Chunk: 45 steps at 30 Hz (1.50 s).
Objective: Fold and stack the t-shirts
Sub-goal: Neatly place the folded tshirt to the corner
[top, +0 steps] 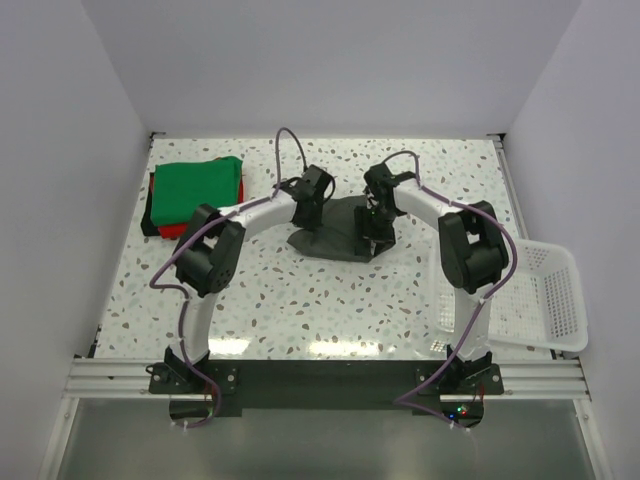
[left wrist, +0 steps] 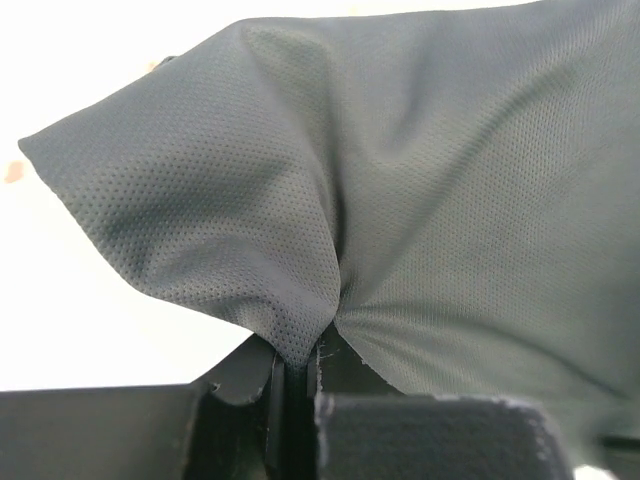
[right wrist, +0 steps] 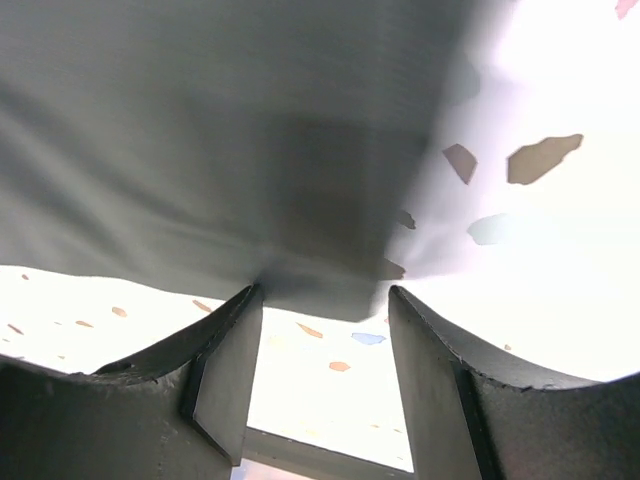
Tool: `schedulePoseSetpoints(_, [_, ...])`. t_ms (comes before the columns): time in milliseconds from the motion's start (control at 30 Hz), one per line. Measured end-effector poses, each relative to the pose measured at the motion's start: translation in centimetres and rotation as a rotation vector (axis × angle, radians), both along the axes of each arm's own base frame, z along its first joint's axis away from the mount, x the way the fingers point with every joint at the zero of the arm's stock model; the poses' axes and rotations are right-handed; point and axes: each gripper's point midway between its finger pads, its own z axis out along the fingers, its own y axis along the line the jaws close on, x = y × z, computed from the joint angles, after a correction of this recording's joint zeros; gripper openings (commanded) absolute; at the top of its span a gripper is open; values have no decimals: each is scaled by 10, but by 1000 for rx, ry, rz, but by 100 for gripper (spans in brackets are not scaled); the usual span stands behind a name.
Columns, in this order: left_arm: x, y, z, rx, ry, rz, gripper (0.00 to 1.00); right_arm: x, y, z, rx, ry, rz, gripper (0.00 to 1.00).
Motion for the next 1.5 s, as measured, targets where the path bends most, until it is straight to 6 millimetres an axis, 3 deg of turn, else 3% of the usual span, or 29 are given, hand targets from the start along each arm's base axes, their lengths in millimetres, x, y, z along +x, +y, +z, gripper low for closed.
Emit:
schedulePoseSetpoints(200, [0,49,6,281,-28,9,0,1,-4,1,-25,-6,-1,57])
schedulePoseSetpoints(400, [11,69,30,424,-58,-54,0,2,-7,2,-32,-5,-2,57])
schedulePoseSetpoints(533, [27,79,56,457,-87,-82,0,3,-9,5,-29,-14,-6,57])
schedulePoseSetpoints(667, [46,101,83,475,-102,-78,0,5,-10,10,-24,-27,-8,57])
schedulePoseSetpoints(900, [81,150,161,459,-186,7,0,4,-12,10,-25,-27,-4,57])
schedulePoseSetpoints(1000, [80,165,176,469,-199,19,0,3,-12,9,-26,-23,-4,57])
schedulePoseSetpoints(1300, [70,181,195,451,-197,11,0,2,-12,9,-27,-19,-4,58])
schedulePoseSetpoints(1500, [63,203,233,428,-262,67,0,0,-13,8,-29,-12,-3,58])
